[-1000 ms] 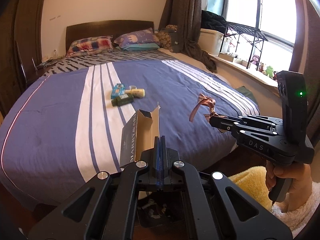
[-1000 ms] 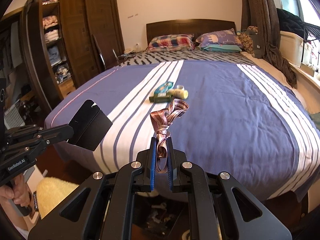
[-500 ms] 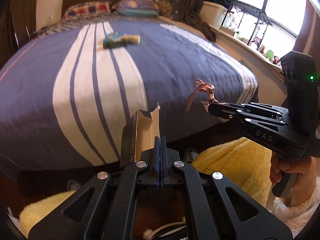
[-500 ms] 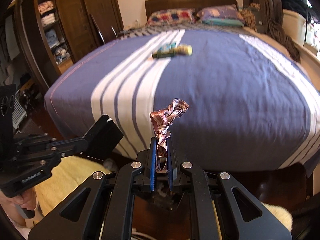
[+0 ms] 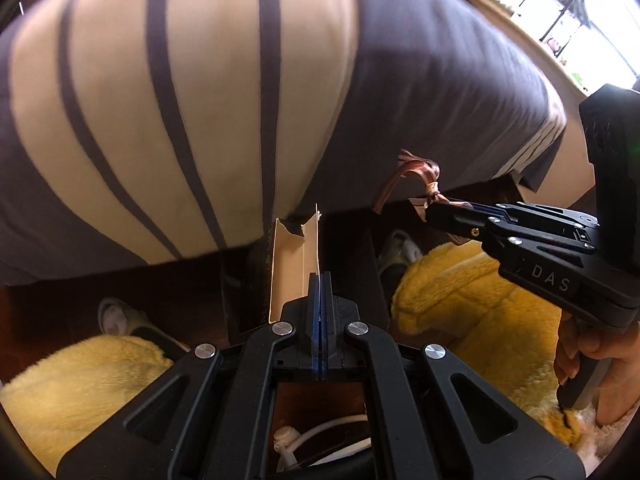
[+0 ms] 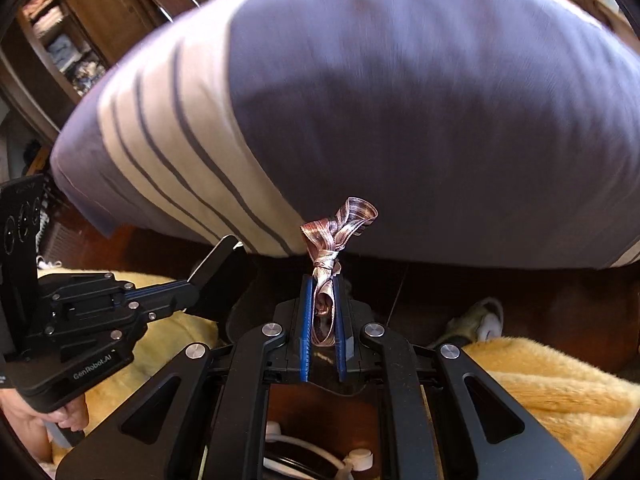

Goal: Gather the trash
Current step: 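Carry the black box and ribbon down to the black bin and open both tools, then move both open tools back up to the items on the bed, then grasp the green bottle with the left tool while the right tool grasps the yellow bottle, then carry both bottles down to the black bin and open both tools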

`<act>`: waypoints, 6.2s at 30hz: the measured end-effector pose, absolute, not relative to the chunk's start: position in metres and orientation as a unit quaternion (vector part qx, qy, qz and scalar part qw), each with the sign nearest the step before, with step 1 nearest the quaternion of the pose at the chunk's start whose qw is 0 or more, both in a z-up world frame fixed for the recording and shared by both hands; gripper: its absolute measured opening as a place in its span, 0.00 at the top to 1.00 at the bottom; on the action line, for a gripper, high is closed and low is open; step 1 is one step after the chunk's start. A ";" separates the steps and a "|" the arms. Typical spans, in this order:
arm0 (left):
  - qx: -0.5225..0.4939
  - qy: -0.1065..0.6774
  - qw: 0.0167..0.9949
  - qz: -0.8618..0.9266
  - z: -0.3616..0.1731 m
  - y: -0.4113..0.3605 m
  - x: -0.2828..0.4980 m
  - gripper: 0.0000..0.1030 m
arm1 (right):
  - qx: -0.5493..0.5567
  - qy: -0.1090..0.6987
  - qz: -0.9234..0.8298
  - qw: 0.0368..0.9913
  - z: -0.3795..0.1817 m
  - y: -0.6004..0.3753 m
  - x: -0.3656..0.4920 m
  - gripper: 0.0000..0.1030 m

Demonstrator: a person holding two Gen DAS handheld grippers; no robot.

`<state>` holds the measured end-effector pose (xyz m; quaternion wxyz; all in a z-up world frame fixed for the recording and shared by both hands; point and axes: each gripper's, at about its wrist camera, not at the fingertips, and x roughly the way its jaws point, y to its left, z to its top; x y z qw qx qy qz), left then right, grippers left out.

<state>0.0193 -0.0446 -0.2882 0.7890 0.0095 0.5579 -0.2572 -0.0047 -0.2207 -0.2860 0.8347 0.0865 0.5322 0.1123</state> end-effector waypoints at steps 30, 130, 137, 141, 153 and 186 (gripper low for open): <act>0.039 0.606 0.766 -0.210 -0.353 -0.044 0.038 0.36 | 0.090 0.582 0.066 0.805 -0.347 -0.216 0.033 0.30; -0.005 0.465 0.876 -0.129 -0.163 -0.092 0.333 0.20 | 0.022 0.378 0.084 0.922 -0.132 -0.282 0.297 0.47; 0.000 0.449 0.883 -0.138 -0.147 -0.078 0.280 0.20 | 0.020 0.378 0.082 0.922 -0.124 -0.275 0.263 0.47; -0.001 0.440 0.887 -0.143 -0.136 -0.067 0.246 0.20 | 0.028 0.378 0.083 0.922 -0.121 -0.271 0.235 0.47; -0.002 0.413 0.897 -0.158 -0.108 -0.042 0.146 0.20 | 0.037 0.372 0.088 0.923 -0.112 -0.258 0.154 0.47; 0.012 0.454 0.868 -0.199 -0.208 -0.024 0.017 0.20 | 0.053 0.417 0.085 0.904 -0.193 -0.236 0.000 0.47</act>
